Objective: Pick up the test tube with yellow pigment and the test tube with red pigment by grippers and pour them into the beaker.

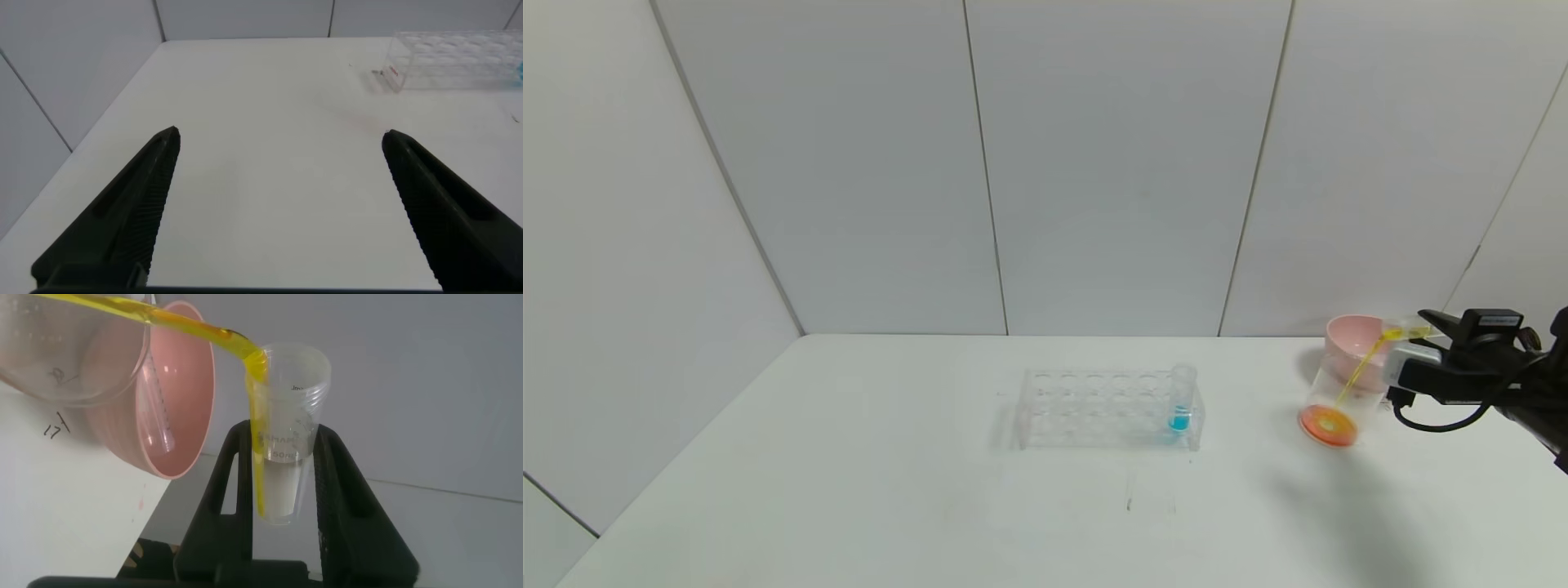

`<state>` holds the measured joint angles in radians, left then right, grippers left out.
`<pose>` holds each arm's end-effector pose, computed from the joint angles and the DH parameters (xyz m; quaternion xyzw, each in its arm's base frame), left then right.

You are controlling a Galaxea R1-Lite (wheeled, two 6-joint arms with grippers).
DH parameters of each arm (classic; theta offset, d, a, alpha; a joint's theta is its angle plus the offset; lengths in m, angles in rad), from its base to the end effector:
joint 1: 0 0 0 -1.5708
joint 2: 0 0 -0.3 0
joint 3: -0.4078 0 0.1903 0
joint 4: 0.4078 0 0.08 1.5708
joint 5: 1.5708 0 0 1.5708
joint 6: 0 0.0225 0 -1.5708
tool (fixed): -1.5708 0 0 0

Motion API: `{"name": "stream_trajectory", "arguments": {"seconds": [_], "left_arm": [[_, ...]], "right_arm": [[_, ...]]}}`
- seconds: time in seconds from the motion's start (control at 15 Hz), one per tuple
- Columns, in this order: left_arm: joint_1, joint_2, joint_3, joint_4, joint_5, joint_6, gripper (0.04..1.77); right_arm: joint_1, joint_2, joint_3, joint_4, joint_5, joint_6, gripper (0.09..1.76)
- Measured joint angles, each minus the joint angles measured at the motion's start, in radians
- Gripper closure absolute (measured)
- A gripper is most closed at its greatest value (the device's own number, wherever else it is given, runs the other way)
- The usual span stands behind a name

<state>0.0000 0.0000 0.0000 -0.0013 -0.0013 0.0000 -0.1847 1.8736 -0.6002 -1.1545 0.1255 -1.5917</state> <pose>-0.0228 0.0000 0.0756 0.0000 -0.0006 -0.0006 1.0000 0.3096 -0.0550 0.1293 -0.7065 0.0622 0.0213 0.7047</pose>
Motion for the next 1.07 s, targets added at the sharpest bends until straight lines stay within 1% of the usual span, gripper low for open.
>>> {"name": "stream_trajectory", "arguments": {"seconds": [0.2, 0.4, 1.07], "left_arm": [[0.0, 0.0, 0.0, 0.0, 0.0, 0.0, 0.05], [0.0, 0.0, 0.0, 0.0, 0.0, 0.0, 0.05], [0.0, 0.0, 0.0, 0.0, 0.0, 0.0, 0.05]], "right_arm": [[0.008, -0.001, -0.002, 0.0, 0.0, -0.005, 1.34], [0.014, -0.002, -0.002, -0.001, -0.008, -0.041, 1.34], [0.016, -0.005, 0.001, -0.002, -0.013, -0.051, 1.34]]}}
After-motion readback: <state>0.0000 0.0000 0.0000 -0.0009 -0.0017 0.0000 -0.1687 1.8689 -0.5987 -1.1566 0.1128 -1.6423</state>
